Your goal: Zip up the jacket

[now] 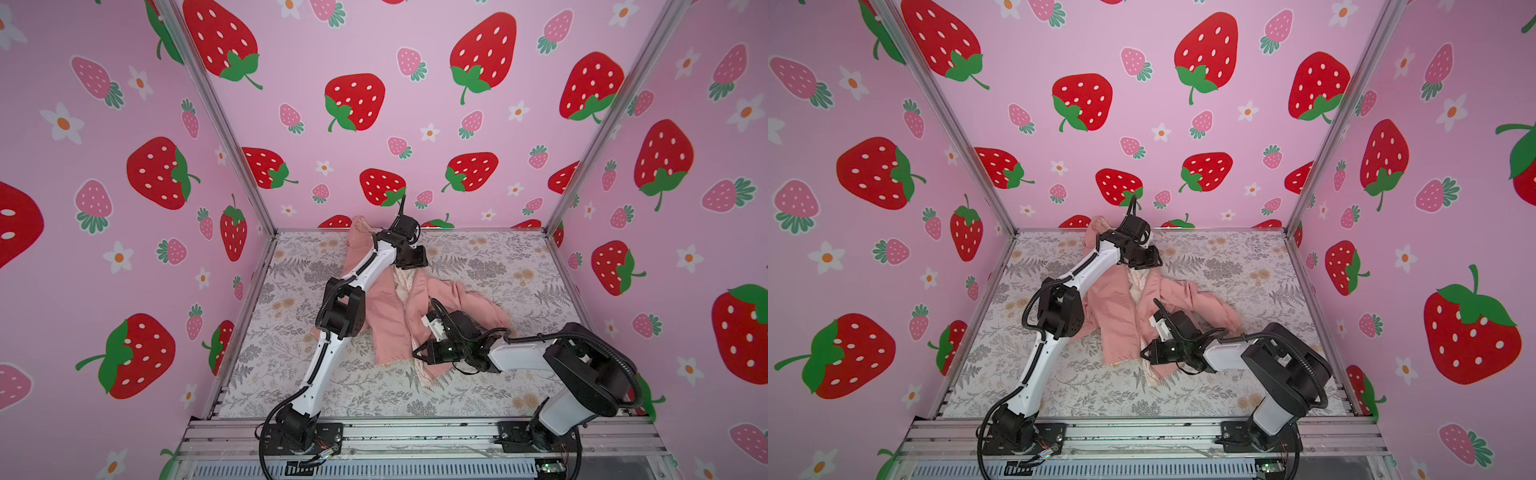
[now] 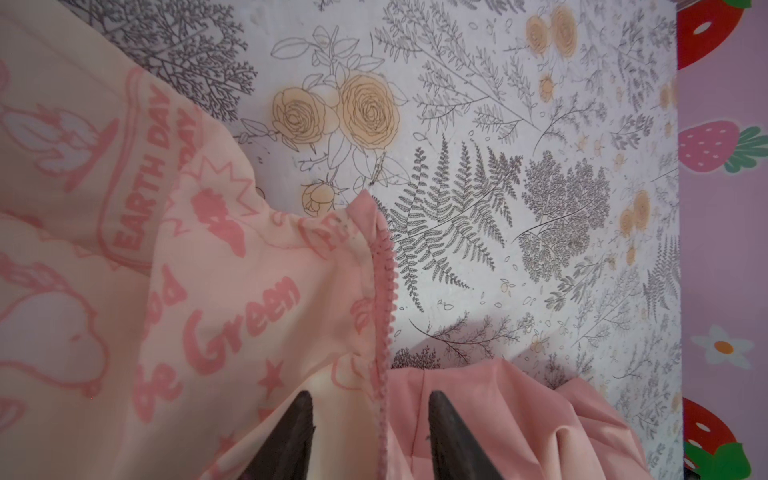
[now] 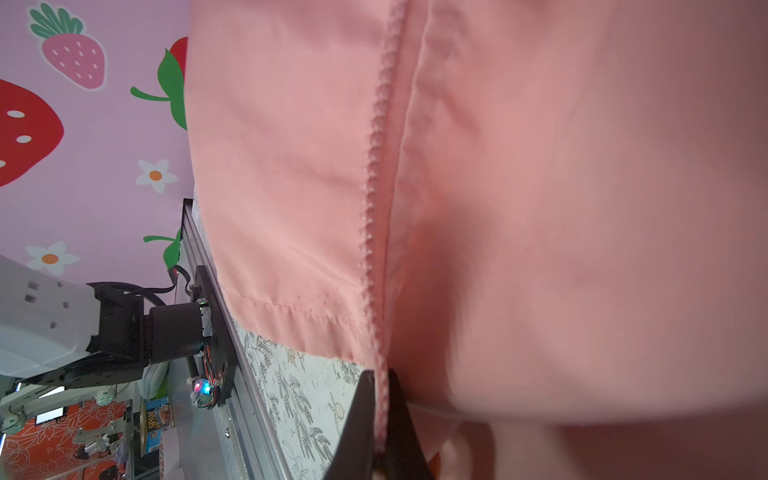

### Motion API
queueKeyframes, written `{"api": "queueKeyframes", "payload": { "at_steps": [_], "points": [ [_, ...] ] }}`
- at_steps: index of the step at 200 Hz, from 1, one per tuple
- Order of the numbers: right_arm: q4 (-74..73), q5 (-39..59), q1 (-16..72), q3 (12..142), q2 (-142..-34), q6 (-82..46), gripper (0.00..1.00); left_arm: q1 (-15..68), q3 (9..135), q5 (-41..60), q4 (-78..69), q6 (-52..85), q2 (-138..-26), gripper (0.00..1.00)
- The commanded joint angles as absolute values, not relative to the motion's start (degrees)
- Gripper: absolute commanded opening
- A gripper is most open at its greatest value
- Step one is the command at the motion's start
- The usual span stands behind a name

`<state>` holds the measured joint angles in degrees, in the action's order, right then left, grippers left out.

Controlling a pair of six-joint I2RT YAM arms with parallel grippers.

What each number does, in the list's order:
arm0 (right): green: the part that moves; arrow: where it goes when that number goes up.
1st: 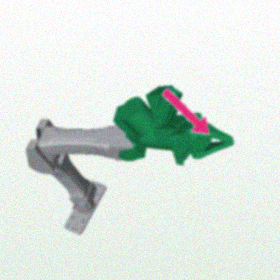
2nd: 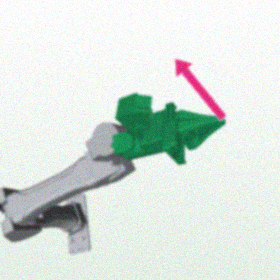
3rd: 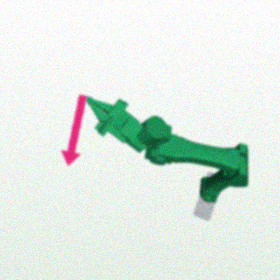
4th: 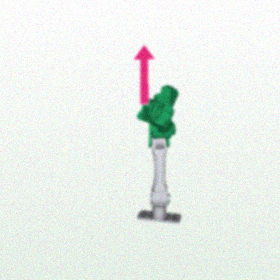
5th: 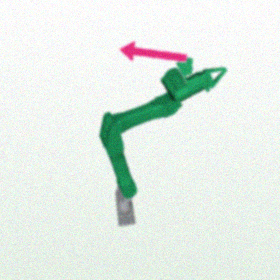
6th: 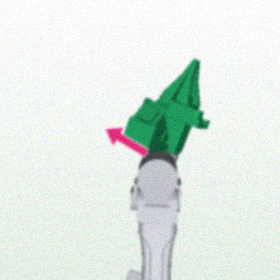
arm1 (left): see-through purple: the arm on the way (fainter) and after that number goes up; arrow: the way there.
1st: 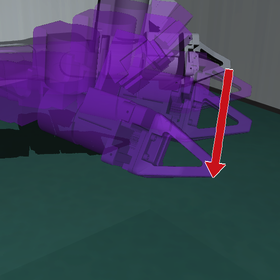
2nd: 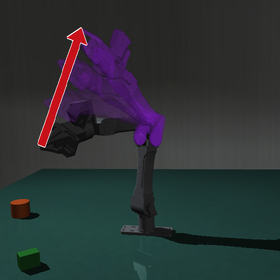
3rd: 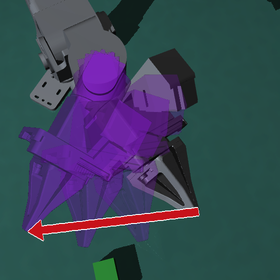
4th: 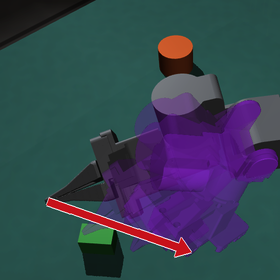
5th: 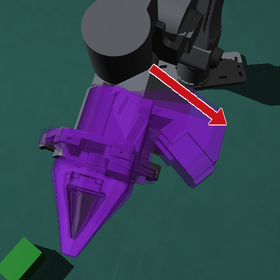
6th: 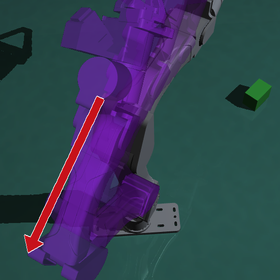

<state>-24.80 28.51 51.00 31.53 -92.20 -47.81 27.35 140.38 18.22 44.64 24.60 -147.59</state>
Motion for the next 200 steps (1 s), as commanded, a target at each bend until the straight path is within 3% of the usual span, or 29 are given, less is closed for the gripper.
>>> {"api": "queueKeyframes", "payload": {
  "at_steps": [1,33,62,111,163,200],
  "points": [
    [-25.54,28.26,51.72,32.26,-92.64,-48.5,0.0,27.59,140.66,17.48,45.8,23.34,-148.44,0.35],
    [-23.92,26.84,51.57,32.26,-91.57,-48.16,0.0,27.58,140.76,20.19,44.24,24.28,-148.22,0.0],
    [-21.27,25.68,49.99,31.91,-89.04,-47.49,0.0,26.84,138.45,27.76,35.18,29.63,-145.4,0.0],
    [-9.84,21.06,45.22,34.26,-81.16,-43.13,0.0,24.73,137.14,39.96,7.2,47.56,-144.43,0.0],
    [8.82,8.93,44.02,46.4,-81.61,-37.59,0.0,21.98,137.29,38.81,-10.95,60.16,-148.8,0.0],
    [9.62,9.27,47.01,52.08,-86.51,-37.11,0.0,18.42,135.54,39.16,-15.06,63.61,-150.44,0.0]
  ]
}}
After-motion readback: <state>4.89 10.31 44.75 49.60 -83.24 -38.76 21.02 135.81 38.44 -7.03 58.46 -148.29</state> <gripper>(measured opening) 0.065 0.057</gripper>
